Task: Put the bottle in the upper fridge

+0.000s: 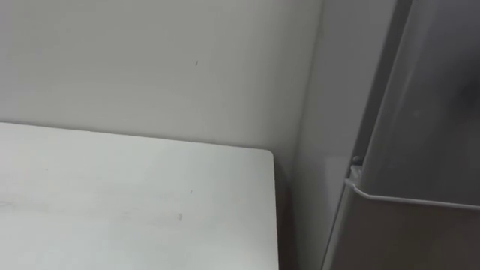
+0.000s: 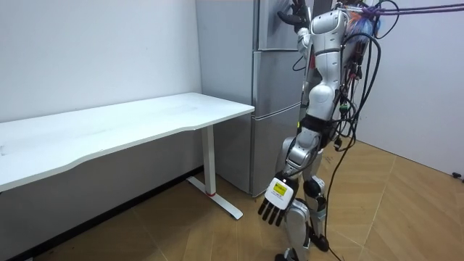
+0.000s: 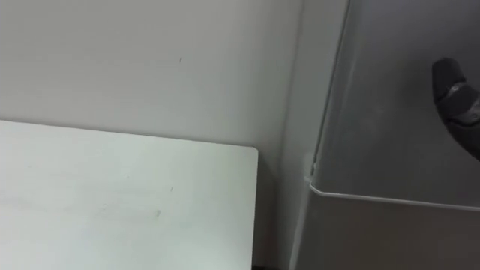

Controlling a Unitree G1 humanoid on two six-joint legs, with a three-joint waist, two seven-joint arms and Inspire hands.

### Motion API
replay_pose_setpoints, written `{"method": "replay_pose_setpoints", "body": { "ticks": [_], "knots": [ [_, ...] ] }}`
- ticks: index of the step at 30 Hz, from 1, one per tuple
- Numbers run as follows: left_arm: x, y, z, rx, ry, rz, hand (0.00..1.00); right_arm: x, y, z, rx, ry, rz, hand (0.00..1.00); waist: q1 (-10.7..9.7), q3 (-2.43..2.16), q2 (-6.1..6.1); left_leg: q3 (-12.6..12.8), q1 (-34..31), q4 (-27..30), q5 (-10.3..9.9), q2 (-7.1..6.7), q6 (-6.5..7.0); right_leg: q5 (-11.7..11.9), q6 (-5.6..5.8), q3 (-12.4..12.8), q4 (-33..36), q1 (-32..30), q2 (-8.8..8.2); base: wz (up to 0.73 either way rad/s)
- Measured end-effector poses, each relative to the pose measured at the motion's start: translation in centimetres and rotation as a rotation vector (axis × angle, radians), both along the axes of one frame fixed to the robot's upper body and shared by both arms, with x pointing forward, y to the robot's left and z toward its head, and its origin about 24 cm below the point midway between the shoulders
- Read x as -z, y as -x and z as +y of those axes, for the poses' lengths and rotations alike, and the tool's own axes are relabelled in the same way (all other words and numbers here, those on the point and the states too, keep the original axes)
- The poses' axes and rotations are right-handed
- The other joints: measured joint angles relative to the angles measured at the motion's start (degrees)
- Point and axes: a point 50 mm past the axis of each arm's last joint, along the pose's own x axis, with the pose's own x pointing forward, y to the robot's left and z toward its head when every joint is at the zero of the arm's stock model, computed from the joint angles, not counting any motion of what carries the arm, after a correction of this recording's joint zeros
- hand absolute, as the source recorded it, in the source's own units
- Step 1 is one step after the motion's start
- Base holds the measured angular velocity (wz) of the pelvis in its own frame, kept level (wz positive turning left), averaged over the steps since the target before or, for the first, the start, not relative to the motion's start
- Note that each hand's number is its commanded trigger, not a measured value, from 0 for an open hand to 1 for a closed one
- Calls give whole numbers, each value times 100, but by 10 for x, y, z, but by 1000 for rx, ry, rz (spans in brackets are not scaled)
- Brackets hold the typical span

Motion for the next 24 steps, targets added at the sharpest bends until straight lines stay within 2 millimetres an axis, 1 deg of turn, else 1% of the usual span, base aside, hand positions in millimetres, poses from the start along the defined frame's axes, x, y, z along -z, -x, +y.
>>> {"method": "replay_pose_setpoints", "body": {
  "ticks": [5,10,14,20,24],
  "knots": [
    [-1,-4,2,22,-5,1,0,4,-8,0,2,4,33,0,16,0,-10,1,13,7,0,2,0,1,-1,6,33,14,-4,0],
    [-1,-10,0,60,14,1,0,12,-24,-3,2,19,98,0,7,5,-17,0,12,-6,-1,7,1,5,-10,-5,64,27,-8,0],
    [0,-12,0,66,11,26,0,17,-31,-3,7,32,130,0,3,11,-39,3,8,0,-1,11,1,12,-20,-8,15,33,-6,-1],
    [0,-8,2,61,4,62,0,24,-40,-8,12,50,174,0,11,11,-41,36,4,89,-7,51,11,130,-40,-18,-125,114,29,-4],
    [-2,-14,3,79,-2,53,0,36,-52,-15,95,159,271,0,23,11,-41,2,65,133,-7,54,17,171,-41,3,-126,198,34,0]
  ]
}}
